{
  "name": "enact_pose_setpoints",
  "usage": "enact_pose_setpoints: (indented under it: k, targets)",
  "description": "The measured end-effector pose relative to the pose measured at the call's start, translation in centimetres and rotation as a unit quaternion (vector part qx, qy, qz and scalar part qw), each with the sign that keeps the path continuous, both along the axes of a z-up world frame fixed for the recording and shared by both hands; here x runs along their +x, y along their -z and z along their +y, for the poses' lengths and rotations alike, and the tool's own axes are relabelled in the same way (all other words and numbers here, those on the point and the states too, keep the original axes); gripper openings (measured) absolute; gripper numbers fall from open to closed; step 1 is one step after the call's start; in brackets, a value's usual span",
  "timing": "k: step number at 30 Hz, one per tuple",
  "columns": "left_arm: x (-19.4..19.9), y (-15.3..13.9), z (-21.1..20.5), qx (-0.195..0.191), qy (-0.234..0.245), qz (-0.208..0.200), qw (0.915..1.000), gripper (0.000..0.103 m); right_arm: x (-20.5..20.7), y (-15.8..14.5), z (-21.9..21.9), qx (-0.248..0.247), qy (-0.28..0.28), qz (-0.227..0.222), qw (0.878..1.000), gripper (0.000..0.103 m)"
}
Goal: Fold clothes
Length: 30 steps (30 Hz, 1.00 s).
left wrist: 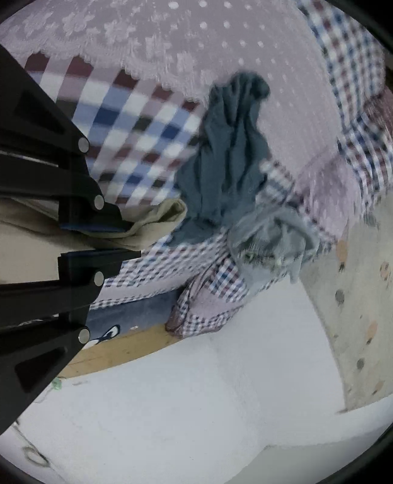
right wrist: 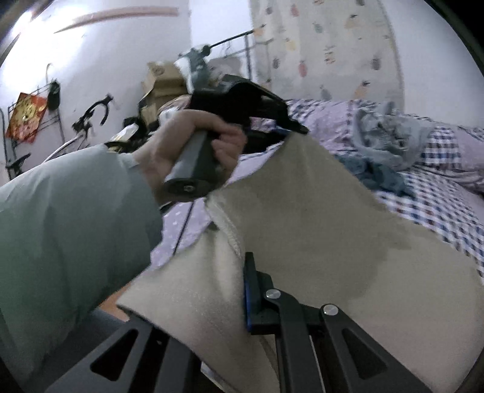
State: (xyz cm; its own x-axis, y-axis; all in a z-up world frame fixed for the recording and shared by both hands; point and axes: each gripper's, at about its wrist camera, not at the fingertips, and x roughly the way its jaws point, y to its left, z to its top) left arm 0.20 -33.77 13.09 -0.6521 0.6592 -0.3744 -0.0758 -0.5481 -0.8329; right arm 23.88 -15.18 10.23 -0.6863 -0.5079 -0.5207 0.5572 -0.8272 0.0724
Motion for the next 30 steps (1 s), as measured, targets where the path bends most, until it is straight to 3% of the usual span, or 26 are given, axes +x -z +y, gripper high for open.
enact_pose_setpoints:
  k: [10,16,20,24,27,30]
  targets:
    - [-0.1,-6.7,14.1,-0.064,0.08,0.012,0.9946,0.009,3.7,-0.9,11.4,-0.03,0.087,-0.018,0.996,0.003]
    - [-2.1,-7.4,25.2,-0.087,0.121,-0.011,0.9888,0.009,4.4,-0.8,20.8,-0.09,0.164,-0.047,0.981,0.003]
    - [-3.3,-4.7,33.8,-0.12,0.152,-0.042,0.9802,0.009,4.9,0.6,25.7,-0.122,0.207,-0.082,0.967,0.003]
    - [-5.1,-0.3,41.2,-0.177,0.169,-0.089,0.9655,0.009,4.6,2.7,30.2,-0.154,0.252,-0.126,0.947,0.003]
    - [-6.2,2.6,45.0,-0.215,0.171,-0.119,0.9543,0.009,4.0,4.5,33.3,-0.174,0.281,-0.164,0.929,0.003]
    - [-7.3,4.9,47.2,-0.231,0.157,-0.143,0.9495,0.009,3.8,5.9,35.8,-0.189,0.303,-0.184,0.916,0.003]
